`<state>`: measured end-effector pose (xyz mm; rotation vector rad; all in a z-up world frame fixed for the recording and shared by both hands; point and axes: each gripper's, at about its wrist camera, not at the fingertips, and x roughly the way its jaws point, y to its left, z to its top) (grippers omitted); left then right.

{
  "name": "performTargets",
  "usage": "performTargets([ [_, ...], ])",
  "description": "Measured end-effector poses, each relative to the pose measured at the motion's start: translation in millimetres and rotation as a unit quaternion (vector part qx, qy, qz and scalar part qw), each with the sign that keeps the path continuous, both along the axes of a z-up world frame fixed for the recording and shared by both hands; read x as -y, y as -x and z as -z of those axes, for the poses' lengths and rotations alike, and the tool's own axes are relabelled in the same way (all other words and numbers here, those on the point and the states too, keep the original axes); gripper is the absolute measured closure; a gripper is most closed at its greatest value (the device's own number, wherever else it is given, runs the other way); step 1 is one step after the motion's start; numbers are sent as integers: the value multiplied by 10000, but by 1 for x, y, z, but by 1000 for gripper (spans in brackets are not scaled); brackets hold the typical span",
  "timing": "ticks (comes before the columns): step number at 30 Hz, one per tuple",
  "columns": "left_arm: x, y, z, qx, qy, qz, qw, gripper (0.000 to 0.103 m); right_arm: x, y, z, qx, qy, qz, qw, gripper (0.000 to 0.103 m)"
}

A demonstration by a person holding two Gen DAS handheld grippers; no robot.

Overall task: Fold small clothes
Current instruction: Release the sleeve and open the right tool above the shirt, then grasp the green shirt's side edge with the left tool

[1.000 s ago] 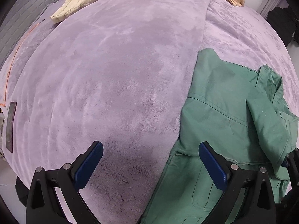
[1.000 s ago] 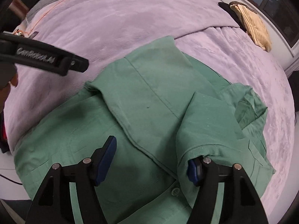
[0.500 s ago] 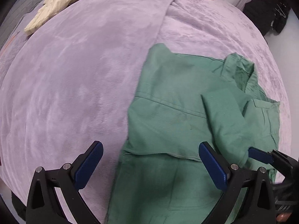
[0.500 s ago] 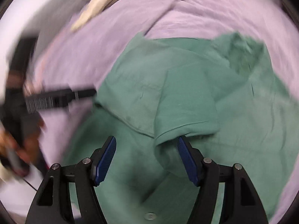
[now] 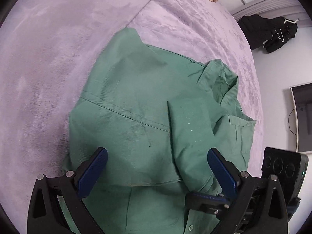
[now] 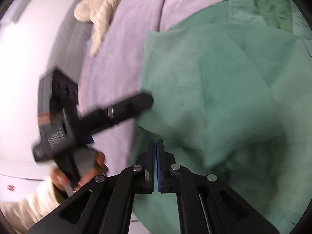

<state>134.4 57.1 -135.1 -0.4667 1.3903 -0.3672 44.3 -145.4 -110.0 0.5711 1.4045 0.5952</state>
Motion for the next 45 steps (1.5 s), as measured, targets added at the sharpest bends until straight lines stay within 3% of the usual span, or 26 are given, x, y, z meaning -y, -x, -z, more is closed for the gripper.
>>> performTargets([
  [2, 19, -2, -3, 15, 83, 305, 9995, 1, 18, 16, -2, -37, 158, 112, 9998, 97],
  [3, 29, -3, -5, 32, 75, 448, 9990, 1, 34, 24, -4, -57, 240, 271, 9993, 85],
  [4, 43, -3, -8, 70, -13, 641, 9979, 1, 52, 31, -6, -69, 351, 462, 9983, 62],
  [6, 73, 2, -14, 185, -326, 1020, 9941, 1, 90, 46, -11, -97, 535, 896, 9945, 41],
  [9, 115, 20, -19, 528, -1052, 1613, 9799, 1, 142, 78, -15, -325, 418, 1476, 9876, 41],
  [12, 155, 48, -9, 1025, -2234, 2138, 9454, 1, 181, 114, 1, -752, 113, 2158, 9735, 41],
  [14, 165, 50, -2, 1189, -2671, 2116, 9326, 1, 199, 131, 12, -927, 24, 2490, 9641, 41],
  [15, 163, 45, -2, 1303, -2826, 1905, 9311, 1, 203, 132, 17, -975, 40, 2610, 9604, 41],
  [16, 155, 39, -4, 1354, -2910, 1622, 9331, 2, 210, 136, 21, -1018, 22, 2787, 9550, 41],
  [20, 90, 16, -5, 935, -2567, 298, 9615, 2, 233, 140, 25, -978, -163, 3340, 9374, 41],
  [22, 59, 13, 5, 512, -2205, -80, 9740, 2, 231, 138, 19, -898, -267, 3204, 9426, 41],
  [25, 27, 15, 16, 95, -1671, -480, 9847, 2, 233, 126, -6, -514, -155, 2839, 9573, 41],
  [28, 20, 18, 9, 155, -1345, -506, 9895, 2, 245, 92, -34, -23, 429, 2782, 9596, 41],
  [32, 30, 12, -16, 498, -1054, -310, 9927, 1, 266, 40, -35, 155, 1776, 2763, 9444, 41],
  [35, 59, 3, -22, 770, -1342, 167, 9878, 1, 271, -5, -10, -6, 1997, 2607, 9445, 41],
  [36, 71, 0, -18, 791, -1584, 371, 9835, 1, 272, -15, -3, -44, 2025, 2523, 9462, 46],
  [37, 83, -5, -12, 803, -1875, 571, 9773, 4, 267, -24, 1, -42, 2121, 2377, 9479, 97],
  [38, 90, -3, -7, 848, -2018, 726, 9730, 16, 261, -29, 2, -25, 2275, 2188, 9489, 100],
  [39, 97, -4, -2, 794, -2017, 863, 9724, 56, 253, -31, -5, 141, 2516, 2015, 9465, 100],
  [40, 98, -6, 3, 594, -1704, 931, 9792, 78, 249, -29, -13, 346, 2698, 1905, 9433, 100],
  [42, 91, -9, 2, 535, -1248, 679, 9884, 78, 256, -21, -22, 568, 2890, 1971, 9351, 100],
  [45, 84, -13, -3, 698, -1412, 509, 9862, 78, 297, -11, -8, 254, 2831, 2479, 9261, 100],
])
